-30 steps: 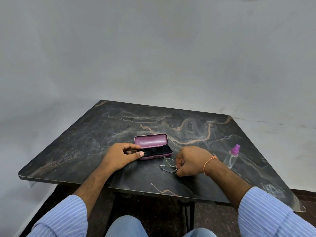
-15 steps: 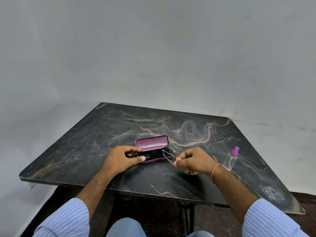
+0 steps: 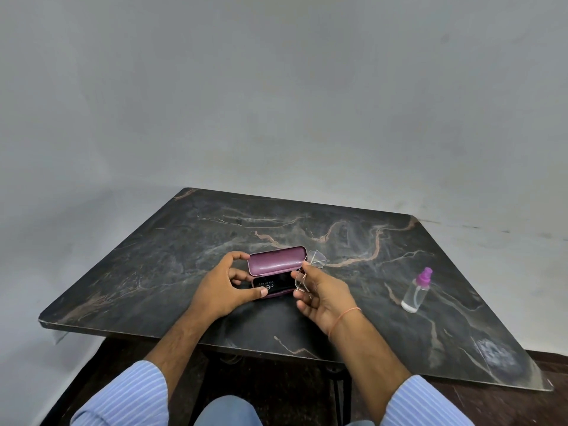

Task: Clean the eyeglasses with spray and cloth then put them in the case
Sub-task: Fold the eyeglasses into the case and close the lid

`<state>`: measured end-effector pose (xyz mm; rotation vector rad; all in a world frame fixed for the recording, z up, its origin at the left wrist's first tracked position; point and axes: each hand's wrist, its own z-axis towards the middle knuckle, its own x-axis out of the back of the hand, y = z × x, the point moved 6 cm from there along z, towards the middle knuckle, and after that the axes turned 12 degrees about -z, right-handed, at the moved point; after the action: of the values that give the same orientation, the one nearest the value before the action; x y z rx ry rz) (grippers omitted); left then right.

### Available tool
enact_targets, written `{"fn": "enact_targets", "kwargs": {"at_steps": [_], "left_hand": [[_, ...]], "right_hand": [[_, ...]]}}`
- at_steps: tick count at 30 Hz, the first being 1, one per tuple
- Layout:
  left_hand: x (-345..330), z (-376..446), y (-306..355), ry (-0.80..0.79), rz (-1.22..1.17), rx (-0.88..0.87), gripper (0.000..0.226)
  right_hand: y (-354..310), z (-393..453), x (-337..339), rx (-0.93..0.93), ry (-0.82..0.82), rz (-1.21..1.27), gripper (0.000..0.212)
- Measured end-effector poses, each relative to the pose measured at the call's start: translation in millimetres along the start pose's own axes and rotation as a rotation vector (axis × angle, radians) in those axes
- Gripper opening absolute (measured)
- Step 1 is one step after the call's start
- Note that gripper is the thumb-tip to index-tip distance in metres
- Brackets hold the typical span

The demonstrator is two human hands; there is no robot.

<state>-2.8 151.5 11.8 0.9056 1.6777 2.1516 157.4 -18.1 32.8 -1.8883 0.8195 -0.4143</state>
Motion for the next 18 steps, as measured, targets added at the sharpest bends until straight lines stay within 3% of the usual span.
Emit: {"fn": "enact_targets", "kwargs": {"at_steps": [5, 13, 18], "left_hand": [[-2, 3, -7, -0.028, -0.018, -0.014, 0.122], [-4, 2, -5, -0.05, -0.008, -0.036, 0.111], [-4, 1, -3, -0.051, 0.019, -0.05, 0.111]], "right_hand": [[7, -1, -24, -0.035, 0.056, 0.215, 0.014], [17, -13, -43, -0.075, 0.291, 0.289, 0.01], [16, -17, -51, -0.057, 0.322, 0.394, 0.015]]}}
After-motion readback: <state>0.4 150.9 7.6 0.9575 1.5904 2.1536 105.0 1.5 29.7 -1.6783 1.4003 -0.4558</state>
